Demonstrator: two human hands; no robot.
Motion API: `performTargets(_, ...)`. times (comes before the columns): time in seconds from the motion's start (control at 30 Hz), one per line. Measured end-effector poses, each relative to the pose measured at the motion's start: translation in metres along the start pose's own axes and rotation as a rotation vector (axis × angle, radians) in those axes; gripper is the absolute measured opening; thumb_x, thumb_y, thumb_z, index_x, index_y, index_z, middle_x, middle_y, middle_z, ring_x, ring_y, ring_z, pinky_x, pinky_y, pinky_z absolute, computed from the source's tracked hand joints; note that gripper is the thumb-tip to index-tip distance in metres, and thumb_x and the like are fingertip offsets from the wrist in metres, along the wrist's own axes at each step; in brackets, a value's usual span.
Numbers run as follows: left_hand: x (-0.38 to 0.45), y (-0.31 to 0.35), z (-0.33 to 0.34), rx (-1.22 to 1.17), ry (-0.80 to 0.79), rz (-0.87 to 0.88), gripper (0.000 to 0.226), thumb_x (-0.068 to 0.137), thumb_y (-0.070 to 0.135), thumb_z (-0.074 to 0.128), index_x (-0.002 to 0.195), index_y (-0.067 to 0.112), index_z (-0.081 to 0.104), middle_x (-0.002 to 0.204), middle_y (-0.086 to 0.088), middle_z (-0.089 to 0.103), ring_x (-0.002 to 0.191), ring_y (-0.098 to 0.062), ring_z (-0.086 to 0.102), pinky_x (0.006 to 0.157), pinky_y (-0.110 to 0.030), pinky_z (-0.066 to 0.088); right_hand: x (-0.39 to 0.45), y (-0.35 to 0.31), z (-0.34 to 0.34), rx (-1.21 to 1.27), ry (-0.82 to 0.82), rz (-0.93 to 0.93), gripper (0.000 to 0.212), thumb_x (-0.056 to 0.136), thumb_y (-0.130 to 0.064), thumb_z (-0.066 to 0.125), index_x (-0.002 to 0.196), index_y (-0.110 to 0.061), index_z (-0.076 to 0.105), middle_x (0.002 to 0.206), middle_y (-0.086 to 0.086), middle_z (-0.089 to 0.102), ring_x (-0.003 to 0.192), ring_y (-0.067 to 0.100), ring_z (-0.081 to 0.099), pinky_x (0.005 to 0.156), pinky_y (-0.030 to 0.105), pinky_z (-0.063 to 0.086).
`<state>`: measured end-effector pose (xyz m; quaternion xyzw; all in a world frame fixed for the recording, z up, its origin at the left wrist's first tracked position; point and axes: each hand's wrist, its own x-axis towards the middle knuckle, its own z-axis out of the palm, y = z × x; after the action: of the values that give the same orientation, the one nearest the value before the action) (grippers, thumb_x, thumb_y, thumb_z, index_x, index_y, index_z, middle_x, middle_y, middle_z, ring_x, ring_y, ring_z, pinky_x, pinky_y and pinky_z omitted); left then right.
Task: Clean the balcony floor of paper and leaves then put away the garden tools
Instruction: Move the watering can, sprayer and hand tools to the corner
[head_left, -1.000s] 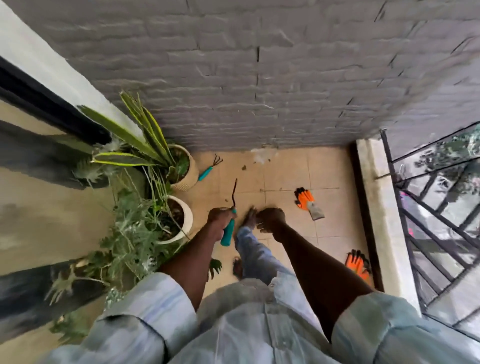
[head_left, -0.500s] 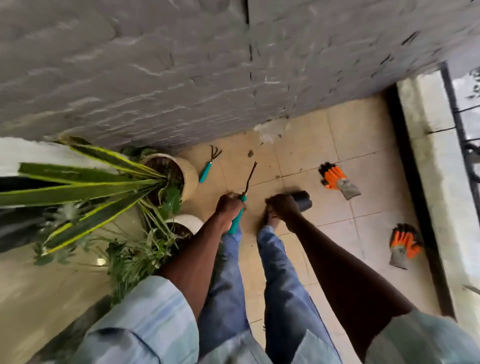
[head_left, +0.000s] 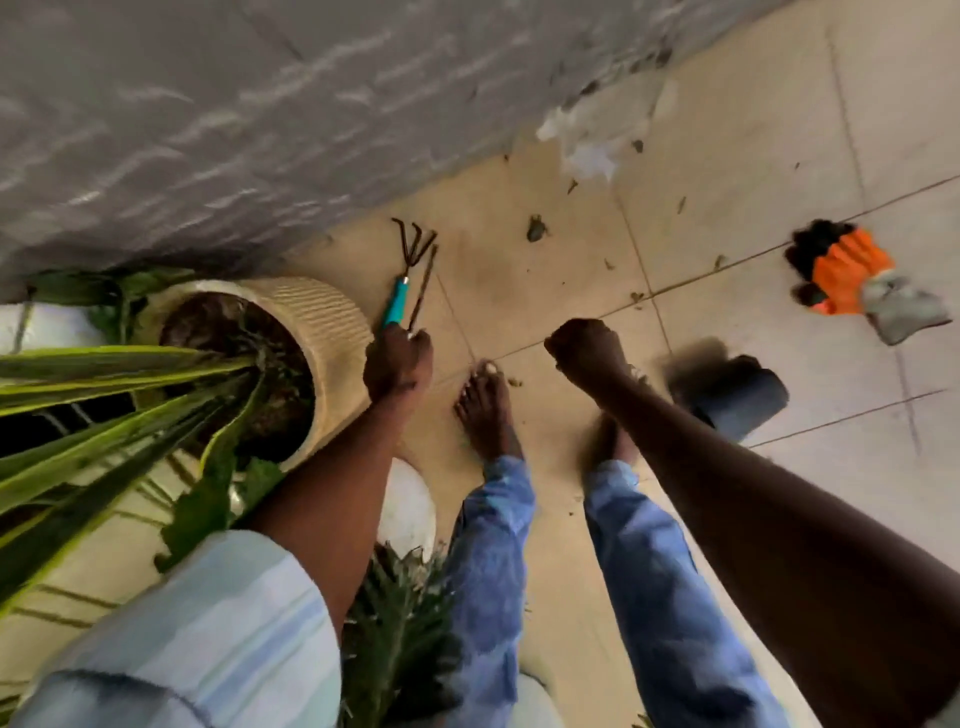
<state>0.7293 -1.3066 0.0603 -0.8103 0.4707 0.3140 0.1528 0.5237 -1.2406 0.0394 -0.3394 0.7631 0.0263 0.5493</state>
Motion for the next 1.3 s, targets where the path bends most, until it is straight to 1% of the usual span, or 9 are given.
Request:
performTargets(0.2, 0.026, -0.037, 0.004, -0.482, 0.026, -0.029, 0.018, 0.085, 0.033, 0.063, 0.085, 0.015, 0.060, 0.084, -0.013, 0.067, 0.080, -0.035, 0.065, 0.061, -0.033, 0.043, 0.058, -0.071, 0.067, -0.063, -0.078, -0.184, 0.048, 0.095, -0.017, 0.049, 0.142, -0.027, 0.046, 0.125, 0.014, 0.062, 0.104, 0.029, 0.064, 0.083, 0.033, 0.054)
performTargets(0.27, 0.033, -0.043, -0.006, -0.628, -0.028, 0.004, 0.018, 0.088, 0.036, 0.061, 0.077, 0.024, 0.053, 0.066, -0.002, 0.058, 0.055, -0.025, 0.057, 0.051, -0.030, 0.043, 0.079, -0.103, 0.089, -0.166, -0.104, -0.293, 0.054, 0.098, -0.021, 0.045, 0.149, -0.034, 0.030, 0.131, 0.014, 0.055, 0.108, 0.029, 0.060, 0.078, 0.032, 0.050)
performTargets(0.37, 0.042, -0.047, -0.022, -0.749, -0.100, 0.025, 0.019, 0.093, 0.031, 0.058, 0.077, 0.023, 0.051, 0.059, 0.003, 0.050, 0.047, -0.014, 0.046, 0.048, -0.026, 0.039, 0.108, -0.138, 0.118, -0.253, -0.170, -0.444, 0.057, 0.100, -0.028, 0.042, 0.152, -0.036, 0.020, 0.136, 0.016, 0.049, 0.116, 0.031, 0.055, 0.084, 0.033, 0.045)
performTargets(0.47, 0.045, -0.050, -0.026, -0.750, -0.165, 0.011, 0.016, 0.093, 0.024, 0.058, 0.079, 0.020, 0.052, 0.058, 0.002, 0.050, 0.048, -0.013, 0.045, 0.048, -0.025, 0.038, 0.125, -0.145, 0.141, -0.298, -0.252, -0.445, 0.051, 0.099, -0.035, 0.042, 0.149, -0.026, 0.032, 0.139, 0.014, 0.046, 0.122, 0.031, 0.051, 0.096, 0.036, 0.046)
performTargets(0.6, 0.045, -0.046, -0.023, -0.739, -0.197, -0.003, 0.013, 0.093, 0.020, 0.058, 0.081, 0.019, 0.053, 0.055, 0.003, 0.048, 0.046, -0.013, 0.043, 0.045, -0.024, 0.036, 0.113, -0.126, 0.140, -0.241, -0.107, -0.395, 0.041, 0.100, -0.029, 0.042, 0.139, -0.015, 0.047, 0.134, 0.014, 0.051, 0.116, 0.030, 0.055, 0.094, 0.037, 0.047)
performTargets(0.87, -0.022, -0.006, -0.031, -0.631, -0.279, -0.047, 0.013, 0.090, 0.021, 0.061, 0.080, 0.016, 0.054, 0.058, -0.001, 0.051, 0.047, -0.015, 0.046, 0.047, -0.025, 0.039, 0.015, -0.030, 0.038, -0.115, 0.093, -0.262, 0.028, 0.093, -0.007, 0.048, 0.121, -0.007, 0.052, 0.106, 0.020, 0.058, 0.089, 0.039, 0.062, 0.063, 0.034, 0.043)
performTargets(1.0, -0.097, 0.039, -0.052, -0.547, -0.334, -0.041, 0.021, 0.090, 0.028, 0.060, 0.073, 0.017, 0.053, 0.064, -0.007, 0.055, 0.047, -0.017, 0.049, 0.051, -0.027, 0.042, -0.071, -0.013, -0.036, 0.118, 0.177, -0.039, 0.043, 0.093, -0.011, 0.051, 0.132, -0.009, 0.034, 0.116, 0.022, 0.059, 0.097, 0.039, 0.060, 0.069, 0.035, 0.042)
performTargets(1.17, -0.218, 0.111, -0.112, -0.524, -0.431, 0.027, 0.025, 0.092, 0.019, 0.058, 0.069, 0.014, 0.050, 0.055, -0.006, 0.050, 0.037, -0.015, 0.044, 0.036, -0.018, 0.036, -0.186, -0.024, -0.137, 0.321, 0.196, 0.163, 0.034, 0.085, -0.008, 0.059, 0.117, 0.000, 0.051, 0.115, 0.023, 0.062, 0.104, 0.040, 0.059, 0.077, 0.035, 0.046)
performTargets(1.3, -0.307, 0.146, -0.175, -0.424, -0.534, 0.156, 0.019, 0.087, 0.019, 0.060, 0.071, 0.012, 0.053, 0.062, -0.010, 0.053, 0.048, -0.023, 0.050, 0.046, -0.023, 0.041, -0.291, -0.038, -0.203, 0.632, 0.247, 0.290, 0.026, 0.088, 0.000, 0.059, 0.107, -0.003, 0.041, 0.086, 0.018, 0.054, 0.057, 0.021, 0.054, 0.035, 0.018, 0.043)
